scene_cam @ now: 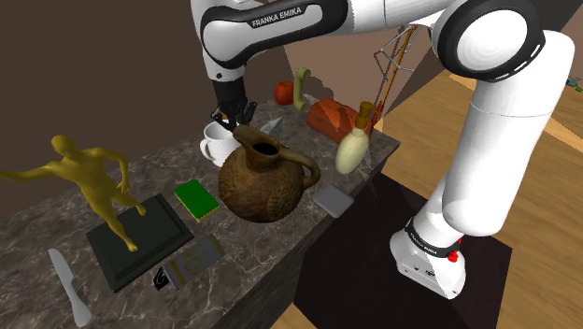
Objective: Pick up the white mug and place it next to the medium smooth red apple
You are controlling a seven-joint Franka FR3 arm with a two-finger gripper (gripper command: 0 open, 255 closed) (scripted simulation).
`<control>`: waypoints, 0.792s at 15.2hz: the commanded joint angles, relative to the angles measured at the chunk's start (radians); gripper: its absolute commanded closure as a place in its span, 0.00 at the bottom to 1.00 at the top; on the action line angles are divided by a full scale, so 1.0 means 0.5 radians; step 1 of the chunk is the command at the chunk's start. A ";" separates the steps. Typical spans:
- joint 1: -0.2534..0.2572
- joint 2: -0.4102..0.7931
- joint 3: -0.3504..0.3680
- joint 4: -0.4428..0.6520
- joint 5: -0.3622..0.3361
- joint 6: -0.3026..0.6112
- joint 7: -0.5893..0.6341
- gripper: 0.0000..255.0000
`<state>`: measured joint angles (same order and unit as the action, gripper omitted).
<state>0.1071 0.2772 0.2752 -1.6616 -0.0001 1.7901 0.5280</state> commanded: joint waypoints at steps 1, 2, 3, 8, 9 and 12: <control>0.001 -0.015 0.003 0.038 0.005 -0.053 0.003 1.00; 0.002 -0.020 0.004 0.060 0.006 -0.079 0.004 1.00; 0.002 -0.023 0.004 0.082 0.007 -0.104 0.005 1.00; 0.004 -0.035 0.006 0.201 0.010 -0.234 0.009 1.00; 0.004 -0.036 0.007 0.226 0.010 -0.260 0.010 1.00; 0.006 -0.035 0.008 0.308 0.010 -0.341 0.014 1.00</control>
<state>0.1089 0.2560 0.2785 -1.5271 0.0053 1.6365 0.5341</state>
